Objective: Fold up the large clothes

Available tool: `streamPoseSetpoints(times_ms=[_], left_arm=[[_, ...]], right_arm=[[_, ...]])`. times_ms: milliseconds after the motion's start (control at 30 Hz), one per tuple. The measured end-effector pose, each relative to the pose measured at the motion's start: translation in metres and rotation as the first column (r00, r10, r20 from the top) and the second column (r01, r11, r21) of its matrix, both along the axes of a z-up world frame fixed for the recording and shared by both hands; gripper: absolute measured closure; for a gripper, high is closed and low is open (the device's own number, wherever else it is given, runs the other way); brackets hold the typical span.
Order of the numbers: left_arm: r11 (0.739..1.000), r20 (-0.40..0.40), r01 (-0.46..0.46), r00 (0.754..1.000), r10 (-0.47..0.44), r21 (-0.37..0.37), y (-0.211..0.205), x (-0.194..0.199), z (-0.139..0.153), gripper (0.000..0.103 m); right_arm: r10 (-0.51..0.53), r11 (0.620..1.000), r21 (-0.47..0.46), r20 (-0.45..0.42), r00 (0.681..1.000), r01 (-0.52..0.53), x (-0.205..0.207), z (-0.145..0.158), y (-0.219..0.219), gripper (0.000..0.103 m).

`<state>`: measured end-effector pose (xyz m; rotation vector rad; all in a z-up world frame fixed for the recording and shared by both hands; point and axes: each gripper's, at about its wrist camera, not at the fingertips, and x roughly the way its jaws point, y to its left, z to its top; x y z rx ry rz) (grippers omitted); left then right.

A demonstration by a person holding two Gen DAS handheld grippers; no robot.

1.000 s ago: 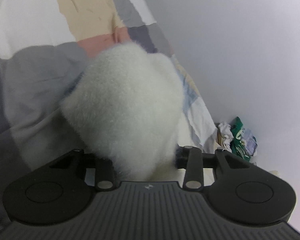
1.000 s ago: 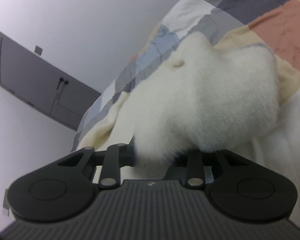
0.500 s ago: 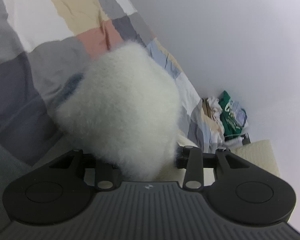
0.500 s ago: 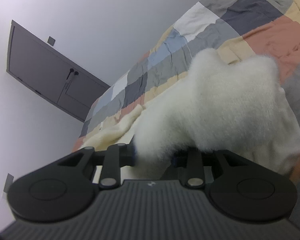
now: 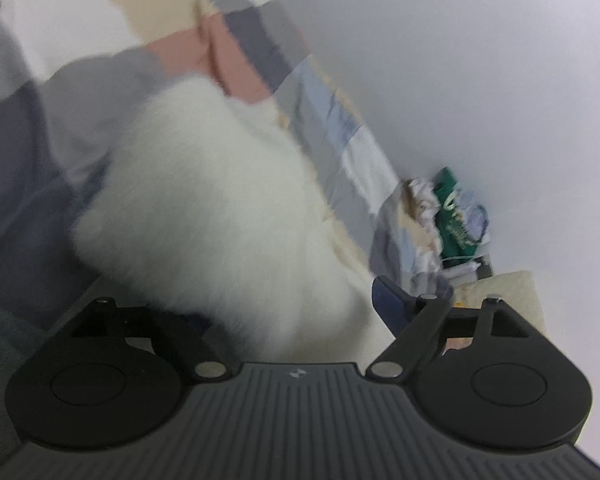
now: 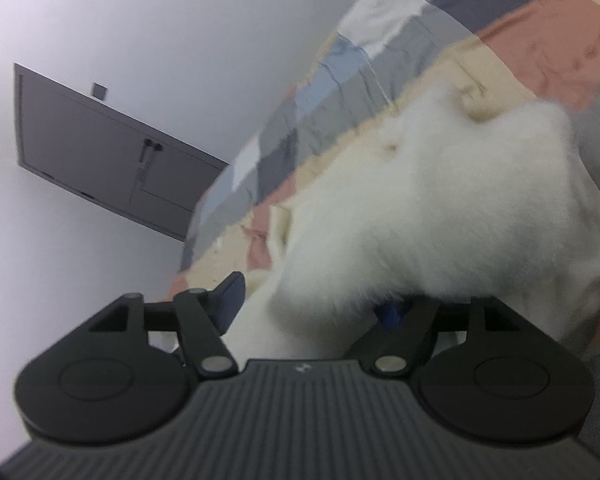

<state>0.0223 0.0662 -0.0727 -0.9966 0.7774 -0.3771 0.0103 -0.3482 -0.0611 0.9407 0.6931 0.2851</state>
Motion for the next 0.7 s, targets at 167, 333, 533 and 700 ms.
streamPoseSetpoints(times_ms=[167, 333, 533, 700], left_arm=[[1.000, 0.101, -0.004, 0.995, 0.002, 0.016, -0.004, 0.024, 0.025, 0.018], [0.989, 0.188, 0.001, 0.982, -0.028, 0.146, -0.020, 0.065, 0.032, 0.015], [0.966, 0.157, -0.026, 0.988, -0.015, 0.256, -0.035, 0.127, 0.012, 0.015], [0.942, 0.163, -0.014, 0.986, -0.044, 0.337, -0.044, 0.169, 0.003, 0.015]], right_arm=[[0.007, 0.999, -0.032, 0.066, 0.998, -0.005, 0.025, 0.020, -0.001, 0.032], [0.030, 0.995, -0.102, 0.095, 0.995, -0.020, 0.064, 0.023, 0.004, 0.032], [0.059, 0.977, -0.209, 0.054, 0.997, -0.047, 0.115, 0.003, 0.011, 0.035], [0.027, 0.965, -0.259, -0.007, 1.000, -0.028, 0.158, -0.024, 0.002, 0.035]])
